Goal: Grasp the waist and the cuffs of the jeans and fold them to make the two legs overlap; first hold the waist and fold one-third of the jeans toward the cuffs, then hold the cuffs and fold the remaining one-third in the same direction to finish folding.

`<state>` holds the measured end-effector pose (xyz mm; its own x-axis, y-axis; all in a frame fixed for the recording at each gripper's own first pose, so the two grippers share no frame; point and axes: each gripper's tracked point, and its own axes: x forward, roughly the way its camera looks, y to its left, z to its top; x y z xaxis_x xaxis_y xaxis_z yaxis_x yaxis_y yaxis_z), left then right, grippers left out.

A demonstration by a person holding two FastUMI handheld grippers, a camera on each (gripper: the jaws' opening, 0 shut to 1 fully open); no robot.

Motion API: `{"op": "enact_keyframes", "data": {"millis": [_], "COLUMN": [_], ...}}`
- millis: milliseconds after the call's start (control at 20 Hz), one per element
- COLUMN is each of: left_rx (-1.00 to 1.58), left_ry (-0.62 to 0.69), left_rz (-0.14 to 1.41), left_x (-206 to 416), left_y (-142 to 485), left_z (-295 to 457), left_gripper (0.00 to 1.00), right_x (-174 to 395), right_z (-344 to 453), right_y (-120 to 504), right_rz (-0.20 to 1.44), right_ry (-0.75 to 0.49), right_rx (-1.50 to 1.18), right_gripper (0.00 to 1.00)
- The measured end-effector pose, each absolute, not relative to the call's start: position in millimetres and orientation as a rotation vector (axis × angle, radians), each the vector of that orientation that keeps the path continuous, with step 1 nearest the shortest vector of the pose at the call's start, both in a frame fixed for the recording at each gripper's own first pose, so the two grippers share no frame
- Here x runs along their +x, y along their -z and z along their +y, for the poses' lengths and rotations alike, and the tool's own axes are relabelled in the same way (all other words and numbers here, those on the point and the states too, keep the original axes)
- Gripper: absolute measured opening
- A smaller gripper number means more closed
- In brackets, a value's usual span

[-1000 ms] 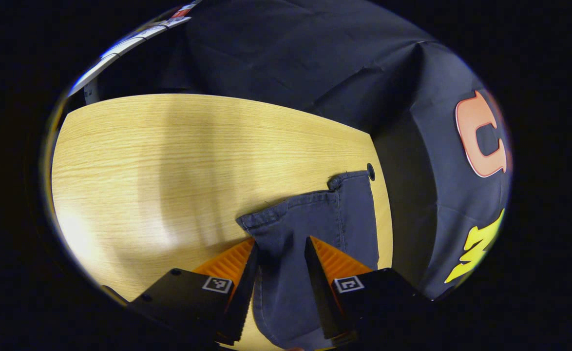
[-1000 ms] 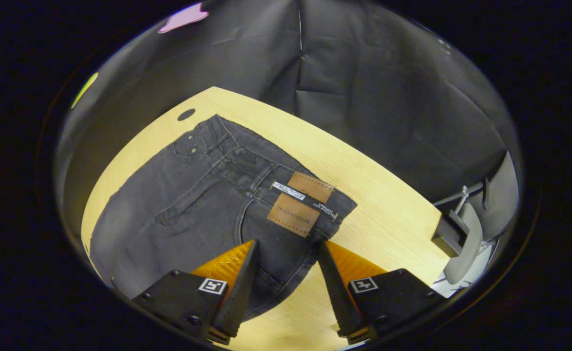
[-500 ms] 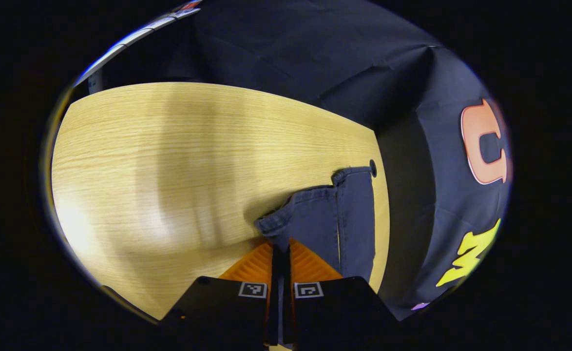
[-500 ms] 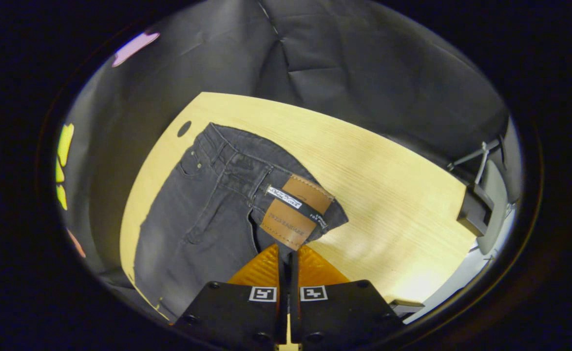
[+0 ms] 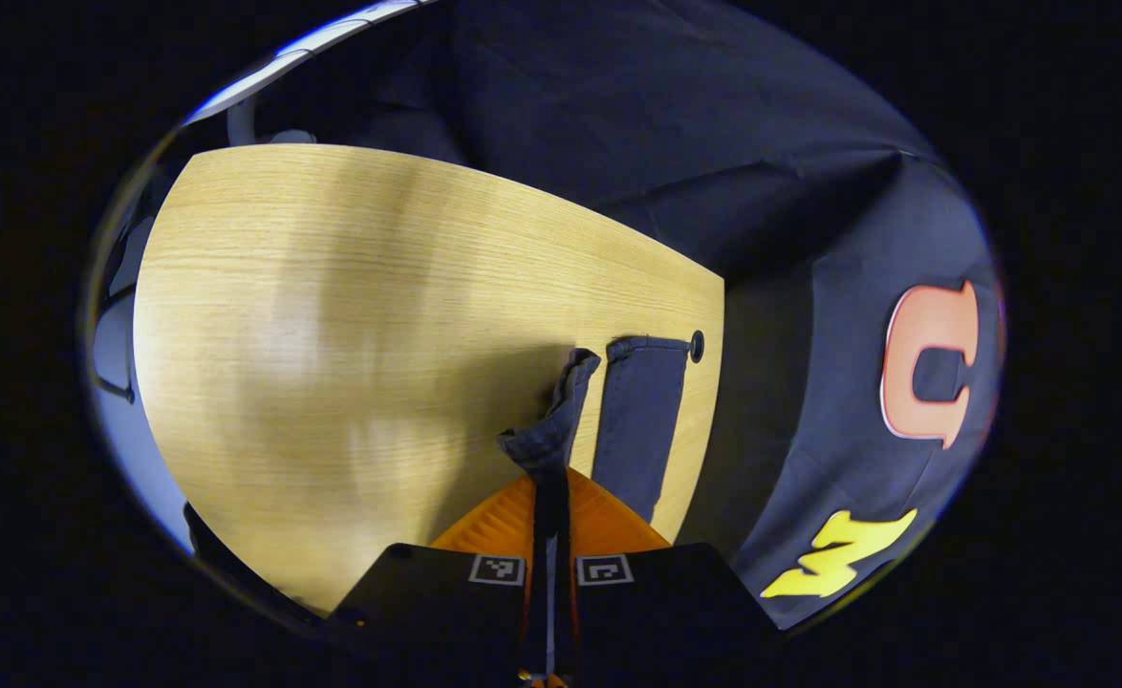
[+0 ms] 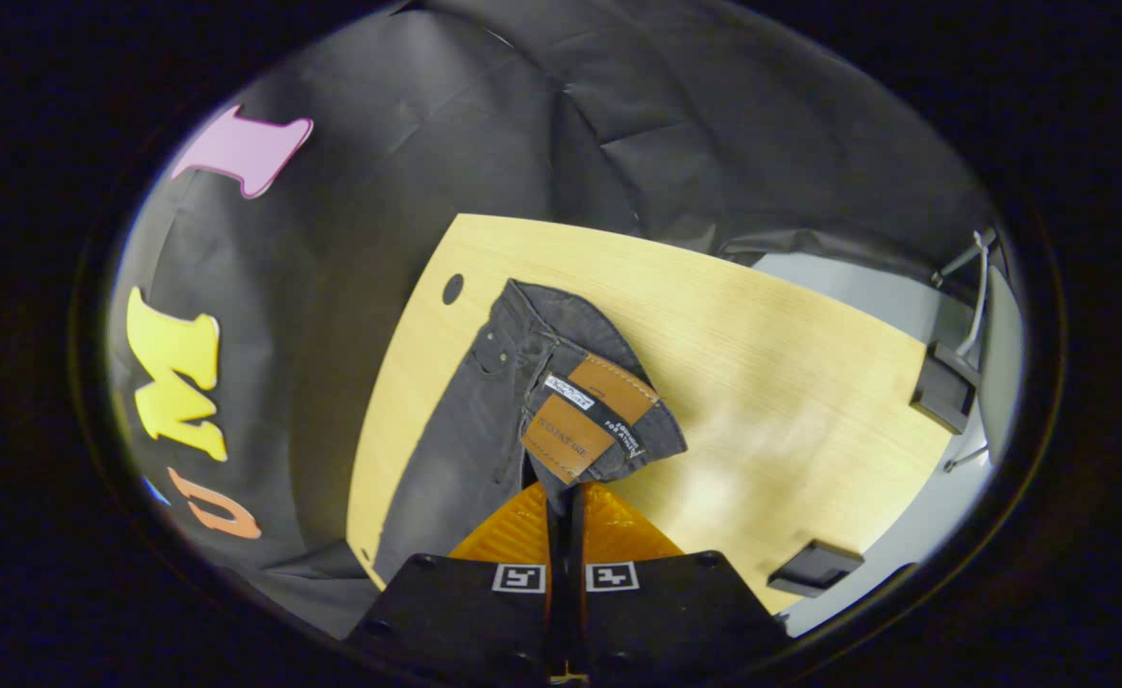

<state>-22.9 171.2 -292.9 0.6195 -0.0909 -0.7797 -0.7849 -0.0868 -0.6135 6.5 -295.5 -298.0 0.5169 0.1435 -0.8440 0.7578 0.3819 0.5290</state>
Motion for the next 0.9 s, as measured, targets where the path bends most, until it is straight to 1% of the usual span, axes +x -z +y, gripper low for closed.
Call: {"op": "enact_keyframes", "data": {"millis": [250, 400, 600, 800, 900], "left_rx": [-1.648, -1.658, -1.627, -1.57, -1.555], "left_ry": [-0.699, -0.703, -0.683, -0.635, -0.675], "left_rz": [0.803, 0.817, 0.844, 0.888, 0.919], "left_x": [32.5, 75.4, 139.9, 191.0, 198.6], "left_y": [281.7, 282.2, 299.3, 333.2, 352.8], "left_z": [186.8, 190.0, 189.4, 180.2, 180.1], "left_gripper": [0.06, 0.06, 0.06, 0.06, 0.06], "right_x": [62.8, 107.1, 164.4, 200.0, 213.1], "right_z": [-301.0, -300.8, -300.0, -303.2, -302.8], "right_y": [277.5, 278.9, 297.0, 331.9, 342.1], "right_rz": [1.016, 1.029, 1.049, 1.075, 1.079], "right_ry": [0.459, 0.448, 0.447, 0.467, 0.466], "right_rx": [1.271, 1.277, 1.259, 1.246, 1.279], "right_gripper": [0.0, 0.01, 0.01, 0.01, 0.0]}}
